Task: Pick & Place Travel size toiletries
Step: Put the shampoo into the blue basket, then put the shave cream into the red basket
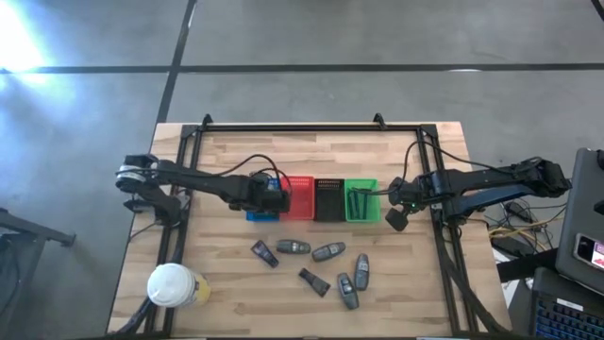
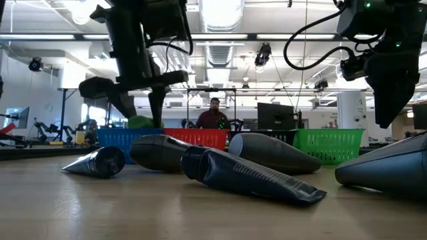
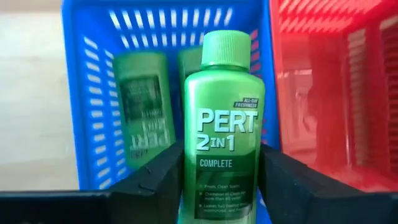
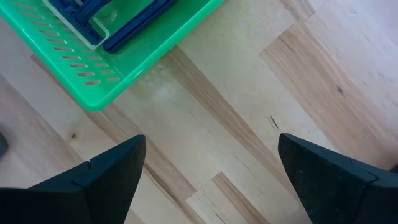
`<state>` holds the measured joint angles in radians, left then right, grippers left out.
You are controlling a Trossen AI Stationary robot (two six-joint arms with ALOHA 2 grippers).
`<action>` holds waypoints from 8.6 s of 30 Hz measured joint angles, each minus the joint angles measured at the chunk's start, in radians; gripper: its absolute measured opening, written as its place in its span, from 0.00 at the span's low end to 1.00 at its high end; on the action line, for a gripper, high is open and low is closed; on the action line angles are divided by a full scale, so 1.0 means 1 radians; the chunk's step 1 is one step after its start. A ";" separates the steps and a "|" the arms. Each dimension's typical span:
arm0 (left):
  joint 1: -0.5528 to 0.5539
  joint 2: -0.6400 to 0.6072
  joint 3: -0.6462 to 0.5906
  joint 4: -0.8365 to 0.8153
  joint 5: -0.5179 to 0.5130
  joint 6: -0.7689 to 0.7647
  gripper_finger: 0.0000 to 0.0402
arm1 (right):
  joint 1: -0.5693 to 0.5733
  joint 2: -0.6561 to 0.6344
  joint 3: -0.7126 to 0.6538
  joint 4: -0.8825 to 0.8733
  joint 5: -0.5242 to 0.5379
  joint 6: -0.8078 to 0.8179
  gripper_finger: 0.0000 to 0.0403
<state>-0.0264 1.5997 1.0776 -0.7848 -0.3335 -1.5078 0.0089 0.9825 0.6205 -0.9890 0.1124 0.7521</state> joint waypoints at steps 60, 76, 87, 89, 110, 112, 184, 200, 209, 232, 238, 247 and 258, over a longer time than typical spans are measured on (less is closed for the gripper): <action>-0.337 -0.002 0.047 -0.098 0.303 1.279 0.59 | 0.185 0.001 0.000 0.138 -0.152 0.571 0.90; -0.338 -0.007 -0.086 0.214 0.344 1.600 0.59 | 0.356 0.019 0.000 0.170 -0.138 0.898 0.90; -0.338 -0.002 -0.162 0.378 0.390 1.673 0.59 | 0.360 0.067 0.000 0.177 -0.143 0.871 0.90; -0.338 0.010 -0.167 0.390 0.395 1.673 0.59 | 0.360 0.069 0.000 0.178 -0.143 0.864 0.90; -0.338 0.086 -0.156 0.382 0.401 1.665 0.47 | 0.360 0.069 0.000 0.180 -0.140 0.853 0.90; -0.338 0.086 -0.156 0.382 0.399 1.652 0.43 | 0.360 0.069 0.000 0.180 -0.140 0.853 0.90; -0.182 0.006 0.069 0.609 0.557 1.422 0.51 | 0.359 0.068 -0.002 0.179 -0.058 0.685 0.90; -0.357 0.266 0.223 0.467 0.350 1.659 0.51 | 0.359 0.069 -0.002 0.181 -0.089 0.711 0.90; -0.354 0.332 0.317 0.385 0.387 1.663 0.51 | 0.360 0.069 -0.002 0.183 -0.098 0.699 0.90; -0.345 0.414 0.315 0.378 0.387 1.536 0.66 | 0.360 0.068 -0.002 0.183 -0.116 0.624 0.90; -0.345 0.416 0.317 0.402 0.394 1.479 0.57 | 0.360 0.068 -0.002 0.183 -0.116 0.623 0.90; -0.345 0.416 0.308 0.400 0.393 1.465 0.40 | 0.360 0.068 -0.002 0.182 -0.113 0.614 0.90; -0.345 0.420 0.308 0.381 0.375 1.448 0.49 | 0.360 0.068 -0.009 0.182 -0.113 0.606 0.90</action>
<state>-0.3718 2.0193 1.3853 -0.4034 0.0414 -0.0593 0.3691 1.0500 0.6117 -0.8070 -0.0002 1.3579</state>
